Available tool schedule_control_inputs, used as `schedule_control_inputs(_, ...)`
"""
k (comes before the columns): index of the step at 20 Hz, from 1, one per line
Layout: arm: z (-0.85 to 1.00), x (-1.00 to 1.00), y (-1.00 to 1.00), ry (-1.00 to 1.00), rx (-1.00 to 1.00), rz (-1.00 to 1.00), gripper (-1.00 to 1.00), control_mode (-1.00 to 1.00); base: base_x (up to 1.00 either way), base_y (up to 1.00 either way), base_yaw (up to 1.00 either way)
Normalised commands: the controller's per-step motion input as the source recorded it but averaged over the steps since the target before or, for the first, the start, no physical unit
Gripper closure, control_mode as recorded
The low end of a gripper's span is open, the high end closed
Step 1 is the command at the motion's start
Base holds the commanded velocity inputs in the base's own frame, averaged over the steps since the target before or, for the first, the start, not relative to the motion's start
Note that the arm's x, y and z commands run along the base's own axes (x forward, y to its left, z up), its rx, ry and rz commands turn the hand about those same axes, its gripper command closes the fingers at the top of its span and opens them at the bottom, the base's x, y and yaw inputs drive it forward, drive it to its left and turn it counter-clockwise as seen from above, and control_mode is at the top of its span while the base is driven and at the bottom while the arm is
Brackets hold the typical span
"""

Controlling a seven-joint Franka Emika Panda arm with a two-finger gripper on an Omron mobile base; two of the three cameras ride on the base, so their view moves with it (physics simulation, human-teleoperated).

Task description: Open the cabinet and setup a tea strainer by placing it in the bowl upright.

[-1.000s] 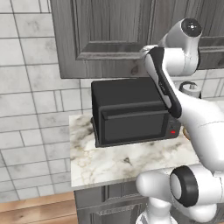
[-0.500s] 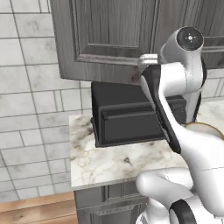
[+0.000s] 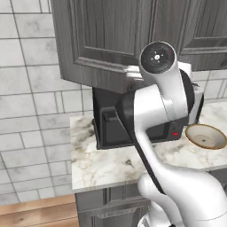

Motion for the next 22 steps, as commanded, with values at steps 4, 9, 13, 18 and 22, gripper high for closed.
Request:
schedule_control_inputs(4,0.00,-0.43,0.35,0.02,0.00,-0.18,1.00,-1.00,0.00,0.00,0.00)
schedule_control_inputs(9,0.00,-0.04,0.16,0.00,0.00,-0.06,-1.00,-1.00,0.00,0.00,0.00)
schedule_control_inputs(13,0.00,0.00,0.09,0.00,0.00,0.00,-1.00,-1.00,0.00,0.00,0.00)
schedule_control_inputs(18,0.02,-0.39,0.03,0.00,0.00,0.00,-1.00,-1.00,0.00,0.00,0.00)
schedule_control_inputs(22,0.00,-0.57,-0.73,-0.02,0.13,0.02,-1.00,-1.00,0.00,0.00,0.00)
